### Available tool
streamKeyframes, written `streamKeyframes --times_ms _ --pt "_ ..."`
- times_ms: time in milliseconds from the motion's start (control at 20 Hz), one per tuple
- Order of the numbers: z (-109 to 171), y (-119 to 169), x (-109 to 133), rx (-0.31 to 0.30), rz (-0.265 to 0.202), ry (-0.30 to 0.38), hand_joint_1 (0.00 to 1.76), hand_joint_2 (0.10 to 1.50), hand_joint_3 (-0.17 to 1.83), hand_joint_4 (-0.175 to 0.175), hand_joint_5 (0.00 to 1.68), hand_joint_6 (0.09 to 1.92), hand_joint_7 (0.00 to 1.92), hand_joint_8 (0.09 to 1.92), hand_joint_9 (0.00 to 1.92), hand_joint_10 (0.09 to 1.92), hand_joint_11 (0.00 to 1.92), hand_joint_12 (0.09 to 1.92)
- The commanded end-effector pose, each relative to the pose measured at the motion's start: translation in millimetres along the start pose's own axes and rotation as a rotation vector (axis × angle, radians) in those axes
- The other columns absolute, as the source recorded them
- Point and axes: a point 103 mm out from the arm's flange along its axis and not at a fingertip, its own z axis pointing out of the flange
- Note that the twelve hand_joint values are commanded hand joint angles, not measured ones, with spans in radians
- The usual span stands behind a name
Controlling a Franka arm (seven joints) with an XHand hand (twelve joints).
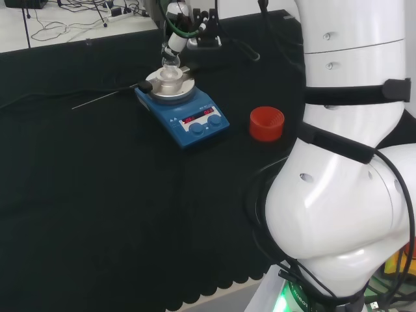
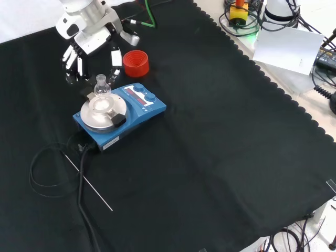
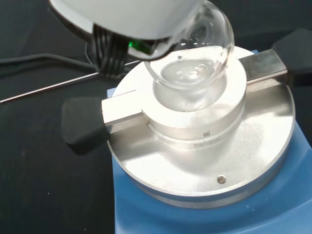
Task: Place the round-bottom flask on the heater.
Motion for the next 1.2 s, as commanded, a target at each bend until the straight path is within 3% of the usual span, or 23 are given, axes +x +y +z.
streamKeyframes --times_ms 50,1150,1200 --pt "8.7 9.8 1.1 0.017 -0.001 -0.008 1.15 0.59 0.91 -0.080 1.15 1.02 0.38 0.65 0.65 0.58 0.36 1.33" --pt "27.5 25.4 -9.1 0.036 0.003 -0.010 1.15 0.60 0.91 -0.075 1.14 1.02 0.39 0.66 0.65 0.58 0.37 1.33" --pt "27.4 25.4 -9.0 0.036 0.003 -0.012 1.15 0.60 0.90 -0.063 1.14 1.02 0.39 0.66 0.65 0.58 0.37 1.33"
